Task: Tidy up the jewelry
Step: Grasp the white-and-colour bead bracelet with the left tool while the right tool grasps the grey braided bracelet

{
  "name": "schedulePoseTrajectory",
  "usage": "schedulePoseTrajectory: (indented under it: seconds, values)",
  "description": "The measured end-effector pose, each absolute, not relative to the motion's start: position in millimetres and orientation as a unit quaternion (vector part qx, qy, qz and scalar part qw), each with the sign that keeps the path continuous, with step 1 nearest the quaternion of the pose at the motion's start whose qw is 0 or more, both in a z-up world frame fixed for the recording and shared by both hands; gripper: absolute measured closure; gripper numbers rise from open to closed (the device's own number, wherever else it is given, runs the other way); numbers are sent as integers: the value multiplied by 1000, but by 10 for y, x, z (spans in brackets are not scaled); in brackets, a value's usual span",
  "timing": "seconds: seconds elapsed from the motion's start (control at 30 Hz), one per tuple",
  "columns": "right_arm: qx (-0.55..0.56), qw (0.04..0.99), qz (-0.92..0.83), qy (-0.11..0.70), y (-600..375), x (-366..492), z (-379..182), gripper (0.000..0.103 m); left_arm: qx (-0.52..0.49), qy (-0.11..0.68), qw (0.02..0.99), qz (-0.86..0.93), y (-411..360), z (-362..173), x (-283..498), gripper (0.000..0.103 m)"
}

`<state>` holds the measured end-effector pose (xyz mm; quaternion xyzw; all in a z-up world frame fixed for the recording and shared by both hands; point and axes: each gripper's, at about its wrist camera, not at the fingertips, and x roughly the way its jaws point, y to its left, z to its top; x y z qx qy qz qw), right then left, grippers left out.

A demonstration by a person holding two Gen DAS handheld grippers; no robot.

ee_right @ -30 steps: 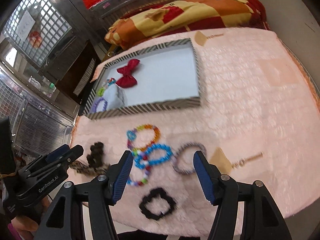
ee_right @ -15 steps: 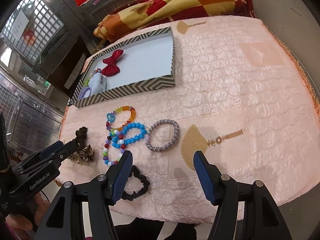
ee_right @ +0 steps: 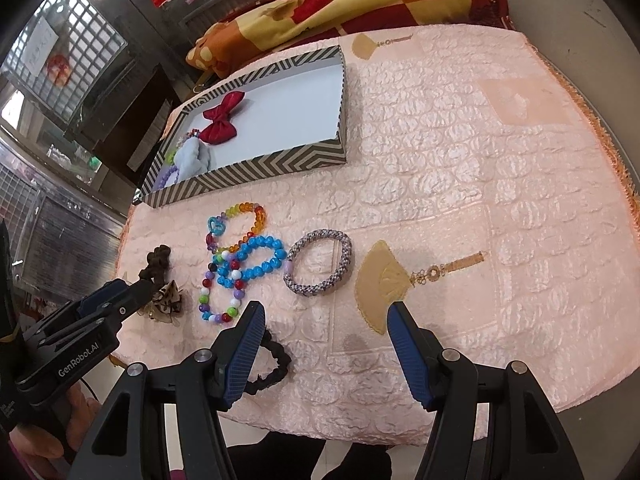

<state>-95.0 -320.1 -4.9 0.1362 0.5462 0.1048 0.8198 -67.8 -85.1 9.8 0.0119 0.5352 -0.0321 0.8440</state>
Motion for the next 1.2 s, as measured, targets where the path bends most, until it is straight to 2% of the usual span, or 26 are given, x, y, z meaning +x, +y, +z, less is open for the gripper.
schedulePoseTrajectory:
  seconds: [0.53,1.13,1.2]
  values:
    - [106,819,109,553,-3064,-728,-300,42,-27,566,823,-43,-611,-75,-566,56]
    - [53,830,100,546,-2933,-464,-460,42,23,605,790,-100,-894,-521,-306,56]
    - [43,831,92,547,-2924,-434,-494,45,27,607,788,-98,-905,-565,-290,56]
